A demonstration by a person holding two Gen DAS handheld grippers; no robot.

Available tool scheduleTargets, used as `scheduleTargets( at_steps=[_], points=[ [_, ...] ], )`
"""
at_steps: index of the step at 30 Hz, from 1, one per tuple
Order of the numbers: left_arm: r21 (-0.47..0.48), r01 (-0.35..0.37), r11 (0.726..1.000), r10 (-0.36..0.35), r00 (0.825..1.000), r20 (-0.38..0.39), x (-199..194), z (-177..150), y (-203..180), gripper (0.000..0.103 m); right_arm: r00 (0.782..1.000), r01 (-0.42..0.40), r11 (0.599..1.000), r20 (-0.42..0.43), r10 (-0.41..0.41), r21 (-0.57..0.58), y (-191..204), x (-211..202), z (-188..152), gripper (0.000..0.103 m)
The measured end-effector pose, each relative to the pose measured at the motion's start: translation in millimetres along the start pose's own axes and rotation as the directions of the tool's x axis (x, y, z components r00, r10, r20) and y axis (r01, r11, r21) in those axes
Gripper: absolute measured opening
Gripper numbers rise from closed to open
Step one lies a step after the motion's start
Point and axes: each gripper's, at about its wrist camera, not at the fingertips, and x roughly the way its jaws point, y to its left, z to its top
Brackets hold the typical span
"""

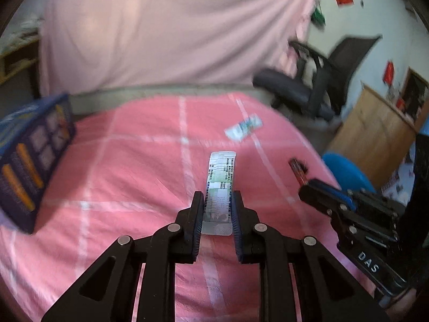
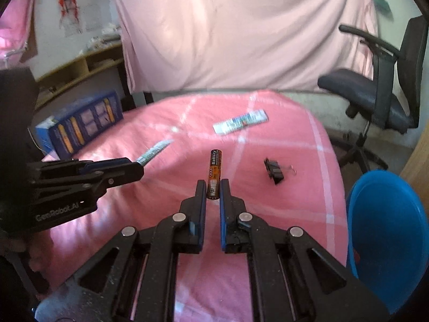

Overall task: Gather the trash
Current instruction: 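Carry both items over the blue basin and open both grippers to drop them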

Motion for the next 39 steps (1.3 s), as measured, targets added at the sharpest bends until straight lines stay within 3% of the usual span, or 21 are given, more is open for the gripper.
scheduleTargets(
  at_steps=[4,7,13,15,18,25,31,39],
  points=[
    [0.0,-0.02,1.0,0.019,0.995,0.102,-20,-6,-11,0.017,0.995,-0.017,0.999,0.103,0.013,0.042,-7,-19,0,0.035],
    [0.026,-0.023,0.999,0.019,0.989,0.147,-32,1,-27,0.017,0.975,-0.034,0.997,0.222,0.019,0.065,-15,-43,-1,0.035],
    [0.097,0.024,0.995,-0.052,0.951,0.304,-64,26,-73,0.017,0.909,0.026,0.995,0.411,-0.065,0.1,-36,-90,0,0.035],
    [0.129,0.039,0.991,-0.08,0.942,0.326,-66,32,-88,0.017,0.873,0.062,0.989,0.473,-0.118,0.133,-46,-108,-1,0.035],
    [0.191,0.069,0.979,-0.133,0.931,0.341,-64,42,-116,0.017,0.832,0.125,0.972,0.512,-0.212,0.199,-64,-129,-3,0.035],
    [0.34,0.153,0.928,-0.264,0.913,0.31,-39,43,-189,0.017,0.778,0.21,0.902,0.494,-0.388,0.377,-113,-160,-12,0.035],
    [0.381,0.249,0.891,-0.352,0.908,0.229,3,58,-243,0.017,0.779,0.223,0.821,0.411,-0.474,0.525,-154,-171,-27,0.035],
    [0.427,0.297,0.854,-0.375,0.92,0.11,44,58,-291,0.017,0.829,0.242,0.736,0.26,-0.496,0.633,-199,-165,-48,0.035]
  ],
)
